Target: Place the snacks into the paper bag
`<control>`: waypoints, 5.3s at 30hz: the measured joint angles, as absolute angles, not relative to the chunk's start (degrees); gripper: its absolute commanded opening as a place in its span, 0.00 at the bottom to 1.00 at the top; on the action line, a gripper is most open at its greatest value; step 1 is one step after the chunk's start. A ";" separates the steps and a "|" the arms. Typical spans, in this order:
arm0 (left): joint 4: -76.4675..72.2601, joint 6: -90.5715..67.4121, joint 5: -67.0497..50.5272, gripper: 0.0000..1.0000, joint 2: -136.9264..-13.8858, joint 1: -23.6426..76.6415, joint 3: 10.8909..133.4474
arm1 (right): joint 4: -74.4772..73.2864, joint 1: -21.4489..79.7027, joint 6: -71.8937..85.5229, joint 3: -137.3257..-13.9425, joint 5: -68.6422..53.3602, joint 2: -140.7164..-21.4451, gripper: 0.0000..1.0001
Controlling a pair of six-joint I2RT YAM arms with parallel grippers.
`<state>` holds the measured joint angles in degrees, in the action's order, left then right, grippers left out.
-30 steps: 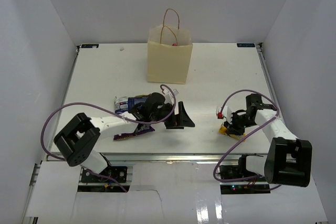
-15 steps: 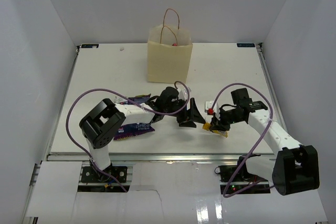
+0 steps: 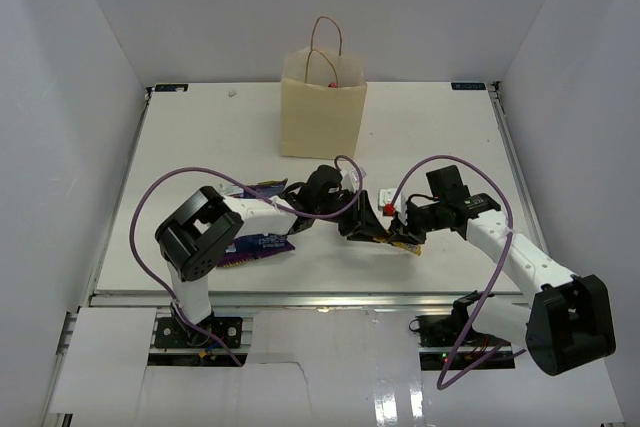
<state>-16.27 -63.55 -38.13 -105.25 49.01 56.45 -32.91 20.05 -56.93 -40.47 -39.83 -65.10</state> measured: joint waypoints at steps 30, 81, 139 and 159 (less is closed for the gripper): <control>13.72 -41.12 -25.76 0.00 -90.35 42.13 61.10 | -32.45 13.85 -48.84 -53.10 -40.51 -62.57 0.85; 20.88 -29.47 -21.32 0.62 -114.45 15.44 118.67 | -30.13 13.13 -45.06 -48.01 -46.37 -69.36 0.84; 48.01 -43.77 3.01 0.92 -15.14 14.09 48.73 | 7.29 48.23 20.64 -85.69 -41.93 -124.84 0.08; 42.76 -41.10 1.17 0.93 -13.65 14.09 51.48 | 10.52 45.28 10.68 -85.54 -68.51 -107.11 0.08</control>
<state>42.76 -41.10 1.17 -13.65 14.09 51.48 10.52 45.28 10.68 -85.54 -68.51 -107.11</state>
